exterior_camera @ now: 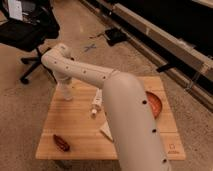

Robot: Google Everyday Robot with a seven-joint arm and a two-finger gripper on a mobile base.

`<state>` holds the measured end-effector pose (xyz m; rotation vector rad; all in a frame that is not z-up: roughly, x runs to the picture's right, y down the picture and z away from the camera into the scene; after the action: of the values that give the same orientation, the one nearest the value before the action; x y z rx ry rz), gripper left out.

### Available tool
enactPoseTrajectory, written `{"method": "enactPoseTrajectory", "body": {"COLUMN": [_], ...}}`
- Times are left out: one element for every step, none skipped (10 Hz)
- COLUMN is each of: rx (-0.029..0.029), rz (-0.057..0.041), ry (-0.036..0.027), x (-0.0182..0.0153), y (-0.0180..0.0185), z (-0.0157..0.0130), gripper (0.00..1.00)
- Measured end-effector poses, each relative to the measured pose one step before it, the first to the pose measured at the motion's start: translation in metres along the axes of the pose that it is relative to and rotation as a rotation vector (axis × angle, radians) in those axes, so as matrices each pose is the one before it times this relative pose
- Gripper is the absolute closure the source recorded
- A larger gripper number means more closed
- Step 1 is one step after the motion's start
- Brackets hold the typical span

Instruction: Pick up the ceramic cup

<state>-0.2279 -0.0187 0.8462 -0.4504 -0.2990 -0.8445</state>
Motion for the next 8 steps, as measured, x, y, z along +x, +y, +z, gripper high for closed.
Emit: {"method": "enactPoseTrajectory", "body": {"rx": [-0.0003, -0.0047, -0.00945, -0.00849, -0.00522, -0.00466, -0.0047, -0.00395], "rz": [0.00067, 0.00124, 0.00056, 0.0062, 0.0021, 0.00226, 0.00296, 0.00338], "ry": [-0.00097, -0.00708, -0.00869, -0.00748, -0.00625, -0.00575, -0.00696, -0.00518], "x": [0.00019, -0.00034, 0.0009, 0.00377, 0.00089, 0.00062, 0.00062, 0.00129], "y": [-0.00031, 0.00113, 0.0041, 0.00509, 0.00215, 0.002, 0.00209, 0.00226], "z": [-0.00024, 0.00241, 0.00607, 0.00552, 0.00285, 0.00354, 0.00377, 0.00307], "gripper": [0.2, 0.2, 0.2, 0.2, 0.2, 0.2, 0.2, 0.2]}}
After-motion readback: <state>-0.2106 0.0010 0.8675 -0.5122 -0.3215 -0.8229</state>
